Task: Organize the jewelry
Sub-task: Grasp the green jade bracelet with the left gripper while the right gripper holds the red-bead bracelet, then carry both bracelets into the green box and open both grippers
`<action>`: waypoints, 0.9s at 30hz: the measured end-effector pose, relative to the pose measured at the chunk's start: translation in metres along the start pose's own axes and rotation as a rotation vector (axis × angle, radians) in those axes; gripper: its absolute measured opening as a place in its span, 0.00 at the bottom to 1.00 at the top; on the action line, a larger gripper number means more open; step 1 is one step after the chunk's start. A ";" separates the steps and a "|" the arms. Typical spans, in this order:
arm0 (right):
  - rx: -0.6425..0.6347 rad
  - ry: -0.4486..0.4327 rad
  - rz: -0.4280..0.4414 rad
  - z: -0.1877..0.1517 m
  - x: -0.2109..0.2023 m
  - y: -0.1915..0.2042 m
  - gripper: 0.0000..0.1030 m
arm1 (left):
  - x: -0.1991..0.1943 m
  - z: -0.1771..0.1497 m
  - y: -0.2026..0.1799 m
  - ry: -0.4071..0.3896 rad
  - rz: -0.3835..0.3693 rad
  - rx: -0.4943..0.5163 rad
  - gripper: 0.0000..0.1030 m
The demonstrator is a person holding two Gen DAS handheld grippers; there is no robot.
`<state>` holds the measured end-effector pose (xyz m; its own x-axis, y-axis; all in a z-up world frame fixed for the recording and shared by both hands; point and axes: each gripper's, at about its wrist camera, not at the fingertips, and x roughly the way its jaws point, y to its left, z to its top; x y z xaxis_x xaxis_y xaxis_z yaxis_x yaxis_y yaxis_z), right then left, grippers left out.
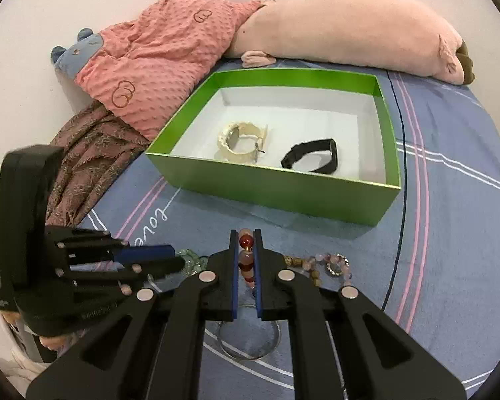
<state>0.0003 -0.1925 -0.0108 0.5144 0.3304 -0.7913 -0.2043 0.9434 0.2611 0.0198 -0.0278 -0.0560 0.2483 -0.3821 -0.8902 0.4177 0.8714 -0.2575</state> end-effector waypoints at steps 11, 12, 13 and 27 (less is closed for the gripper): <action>0.030 0.014 0.012 -0.004 0.004 -0.014 0.07 | 0.027 -0.007 -0.005 0.067 0.059 0.024 0.16; 0.031 0.014 0.011 -0.004 0.005 -0.014 0.07 | 0.027 -0.007 -0.005 0.067 0.057 0.024 0.13; 0.032 0.014 0.009 -0.003 0.005 -0.015 0.07 | 0.026 -0.006 -0.005 0.063 0.054 0.024 0.12; -0.065 0.032 -0.143 -0.014 -0.005 -0.003 0.07 | -0.061 0.000 -0.009 -0.189 0.120 0.017 0.09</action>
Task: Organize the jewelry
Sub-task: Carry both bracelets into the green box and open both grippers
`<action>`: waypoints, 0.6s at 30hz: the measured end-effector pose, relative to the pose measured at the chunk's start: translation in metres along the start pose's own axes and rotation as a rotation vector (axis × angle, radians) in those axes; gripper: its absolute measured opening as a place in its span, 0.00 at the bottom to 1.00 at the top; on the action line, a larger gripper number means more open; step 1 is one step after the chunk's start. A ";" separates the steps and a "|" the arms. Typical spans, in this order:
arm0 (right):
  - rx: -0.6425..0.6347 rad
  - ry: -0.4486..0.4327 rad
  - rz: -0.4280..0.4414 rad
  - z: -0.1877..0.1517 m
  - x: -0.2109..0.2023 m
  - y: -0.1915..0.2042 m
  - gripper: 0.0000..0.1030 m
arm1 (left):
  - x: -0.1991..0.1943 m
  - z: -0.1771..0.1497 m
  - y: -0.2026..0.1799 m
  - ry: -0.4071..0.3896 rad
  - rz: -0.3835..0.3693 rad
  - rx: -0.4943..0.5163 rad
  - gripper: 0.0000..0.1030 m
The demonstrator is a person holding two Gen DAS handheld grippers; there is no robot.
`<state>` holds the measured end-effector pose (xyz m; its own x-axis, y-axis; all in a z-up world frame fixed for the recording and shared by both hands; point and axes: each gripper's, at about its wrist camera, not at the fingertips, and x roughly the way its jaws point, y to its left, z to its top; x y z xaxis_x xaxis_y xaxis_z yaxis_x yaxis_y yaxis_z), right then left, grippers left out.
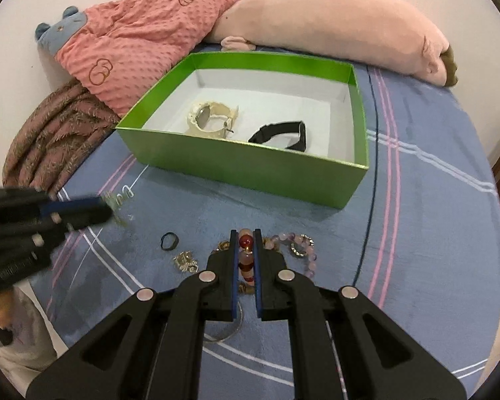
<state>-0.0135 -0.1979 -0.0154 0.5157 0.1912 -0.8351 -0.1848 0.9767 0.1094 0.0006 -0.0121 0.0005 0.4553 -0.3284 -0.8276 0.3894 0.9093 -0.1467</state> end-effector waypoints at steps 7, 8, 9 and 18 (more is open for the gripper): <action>-0.078 -0.064 -0.066 -0.003 -0.028 0.020 0.07 | -0.022 0.003 0.003 -0.097 0.075 -0.010 0.09; -0.084 -0.063 -0.073 -0.003 -0.028 0.021 0.07 | -0.022 0.002 0.002 -0.101 0.091 -0.006 0.09; -0.088 -0.058 -0.079 -0.004 -0.025 0.022 0.07 | -0.020 0.003 0.002 -0.100 0.100 -0.002 0.09; -0.076 -0.016 -0.090 -0.005 -0.007 0.018 0.07 | -0.003 -0.001 0.001 -0.061 0.128 0.011 0.10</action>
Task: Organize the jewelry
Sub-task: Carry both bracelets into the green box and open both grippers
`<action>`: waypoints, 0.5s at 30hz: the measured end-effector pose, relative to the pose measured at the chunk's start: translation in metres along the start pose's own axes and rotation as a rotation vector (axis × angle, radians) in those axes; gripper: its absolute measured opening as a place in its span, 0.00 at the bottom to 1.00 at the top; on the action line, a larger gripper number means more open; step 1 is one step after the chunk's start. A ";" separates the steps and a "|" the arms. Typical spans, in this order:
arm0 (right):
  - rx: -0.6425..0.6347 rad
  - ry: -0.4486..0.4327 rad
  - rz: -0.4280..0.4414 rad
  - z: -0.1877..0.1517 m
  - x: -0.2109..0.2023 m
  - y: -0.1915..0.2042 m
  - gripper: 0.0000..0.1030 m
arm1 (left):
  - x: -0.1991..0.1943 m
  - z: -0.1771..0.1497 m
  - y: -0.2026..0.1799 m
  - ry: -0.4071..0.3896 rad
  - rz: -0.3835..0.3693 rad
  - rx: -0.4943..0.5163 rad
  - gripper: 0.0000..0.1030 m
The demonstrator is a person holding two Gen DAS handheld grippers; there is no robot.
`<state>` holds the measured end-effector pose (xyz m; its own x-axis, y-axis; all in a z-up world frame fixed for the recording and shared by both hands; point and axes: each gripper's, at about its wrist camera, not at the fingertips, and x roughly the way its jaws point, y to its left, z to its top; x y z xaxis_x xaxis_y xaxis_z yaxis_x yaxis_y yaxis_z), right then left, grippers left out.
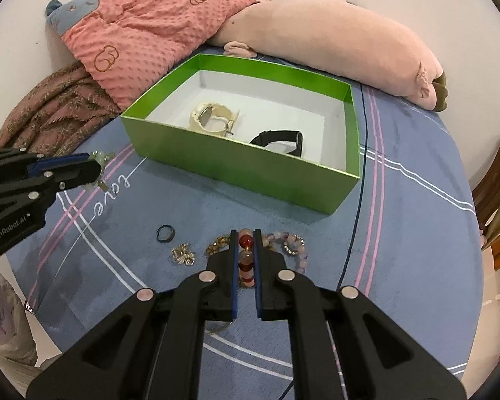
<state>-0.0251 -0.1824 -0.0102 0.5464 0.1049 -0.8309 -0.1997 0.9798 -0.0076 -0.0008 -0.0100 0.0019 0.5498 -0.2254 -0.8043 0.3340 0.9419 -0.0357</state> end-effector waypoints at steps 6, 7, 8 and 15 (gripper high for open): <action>0.007 -0.024 0.019 0.013 -0.005 -0.006 0.07 | 0.001 0.013 0.002 -0.007 0.020 0.007 0.10; 0.012 -0.038 0.019 0.017 -0.009 -0.008 0.07 | 0.001 0.016 0.002 -0.009 0.025 0.007 0.10; 0.016 -0.053 0.019 0.023 -0.012 -0.011 0.07 | 0.000 0.022 0.003 -0.014 0.033 0.006 0.10; 0.127 -0.150 0.092 0.072 -0.026 -0.047 0.07 | -0.003 0.071 0.013 -0.084 0.047 -0.040 0.10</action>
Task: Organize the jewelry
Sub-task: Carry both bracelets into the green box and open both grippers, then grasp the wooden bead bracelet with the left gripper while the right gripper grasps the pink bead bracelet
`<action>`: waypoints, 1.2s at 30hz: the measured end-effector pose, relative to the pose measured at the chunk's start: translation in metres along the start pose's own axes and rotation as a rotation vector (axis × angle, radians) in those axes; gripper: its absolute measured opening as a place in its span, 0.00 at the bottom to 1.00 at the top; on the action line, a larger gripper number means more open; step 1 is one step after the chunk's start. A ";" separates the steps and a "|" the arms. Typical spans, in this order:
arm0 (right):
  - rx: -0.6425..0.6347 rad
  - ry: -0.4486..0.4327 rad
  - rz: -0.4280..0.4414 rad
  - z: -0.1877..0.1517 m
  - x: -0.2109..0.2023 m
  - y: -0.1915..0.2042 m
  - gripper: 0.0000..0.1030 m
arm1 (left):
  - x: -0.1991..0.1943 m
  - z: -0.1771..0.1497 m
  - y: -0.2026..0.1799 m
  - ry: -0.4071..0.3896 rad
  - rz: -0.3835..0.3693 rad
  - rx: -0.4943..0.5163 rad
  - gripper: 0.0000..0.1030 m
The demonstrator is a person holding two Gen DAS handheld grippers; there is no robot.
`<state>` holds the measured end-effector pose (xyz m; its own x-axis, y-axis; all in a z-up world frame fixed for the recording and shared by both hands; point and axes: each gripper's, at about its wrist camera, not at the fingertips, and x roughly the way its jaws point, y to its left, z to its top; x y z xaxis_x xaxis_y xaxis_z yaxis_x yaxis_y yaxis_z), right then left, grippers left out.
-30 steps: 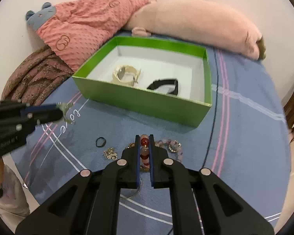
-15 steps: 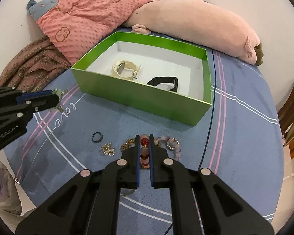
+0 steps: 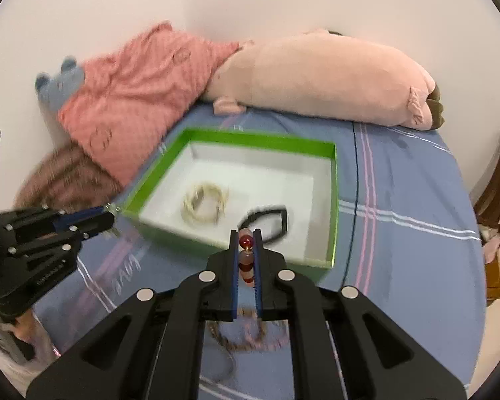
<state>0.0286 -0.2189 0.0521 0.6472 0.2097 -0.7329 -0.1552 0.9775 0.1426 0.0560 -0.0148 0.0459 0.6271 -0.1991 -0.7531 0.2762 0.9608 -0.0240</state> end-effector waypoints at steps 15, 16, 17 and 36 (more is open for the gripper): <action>0.124 0.055 -0.046 0.027 0.102 -0.044 0.07 | 0.113 0.034 0.015 0.102 -0.039 -0.149 0.10; 0.123 0.065 -0.049 0.026 0.107 -0.047 0.07 | 0.116 0.032 0.015 0.104 -0.034 -0.149 0.10; 0.118 0.077 -0.052 0.025 0.111 -0.049 0.07 | 0.118 0.031 0.017 0.105 -0.026 -0.150 0.10; 0.085 0.044 -0.006 0.016 0.057 -0.036 0.50 | 0.076 0.031 0.017 0.045 -0.071 -0.100 0.20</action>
<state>0.0826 -0.2423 0.0160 0.6142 0.2048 -0.7621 -0.0866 0.9774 0.1929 0.1310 -0.0193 0.0080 0.5745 -0.2601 -0.7761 0.2428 0.9596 -0.1419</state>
